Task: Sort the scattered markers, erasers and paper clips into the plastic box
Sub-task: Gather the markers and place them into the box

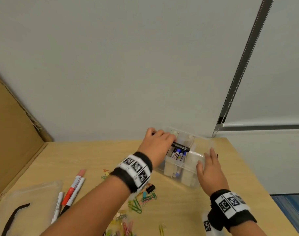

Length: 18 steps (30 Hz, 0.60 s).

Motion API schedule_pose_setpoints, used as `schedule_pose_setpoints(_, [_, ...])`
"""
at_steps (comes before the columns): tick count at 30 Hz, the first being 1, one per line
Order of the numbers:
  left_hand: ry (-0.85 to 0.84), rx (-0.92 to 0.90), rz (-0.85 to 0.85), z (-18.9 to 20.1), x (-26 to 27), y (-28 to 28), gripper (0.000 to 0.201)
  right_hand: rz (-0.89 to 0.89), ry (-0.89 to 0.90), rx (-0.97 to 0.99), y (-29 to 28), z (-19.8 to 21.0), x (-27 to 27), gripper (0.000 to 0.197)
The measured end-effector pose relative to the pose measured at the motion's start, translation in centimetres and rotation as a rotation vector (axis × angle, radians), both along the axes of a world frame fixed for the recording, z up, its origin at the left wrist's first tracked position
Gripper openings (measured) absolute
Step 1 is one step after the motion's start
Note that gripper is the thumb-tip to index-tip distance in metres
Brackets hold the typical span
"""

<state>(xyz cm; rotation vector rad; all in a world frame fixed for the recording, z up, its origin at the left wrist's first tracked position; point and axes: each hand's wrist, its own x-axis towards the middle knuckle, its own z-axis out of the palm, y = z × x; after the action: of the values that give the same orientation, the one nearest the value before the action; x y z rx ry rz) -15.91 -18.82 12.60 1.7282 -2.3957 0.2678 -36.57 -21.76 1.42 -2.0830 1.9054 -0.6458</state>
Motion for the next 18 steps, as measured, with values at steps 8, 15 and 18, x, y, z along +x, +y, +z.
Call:
schedule_pose_setpoints(8, [-0.699,0.045,-0.288,-0.2,-3.7,-9.5,0.039,0.045,-0.028,-0.055,0.2,-0.2,-0.2,0.055])
schedule_pose_setpoints(15, [-0.823,0.403,-0.267,-4.7,-4.6,-12.7,0.042,0.053,-0.032,-0.074,0.0,-0.6,-0.3,0.055])
schedule_pose_setpoints(18, [-0.707,0.52,-0.21,-4.8,-4.4,-12.3,0.043,0.056,-0.028,-0.077,0.0,-0.6,-0.3,0.054])
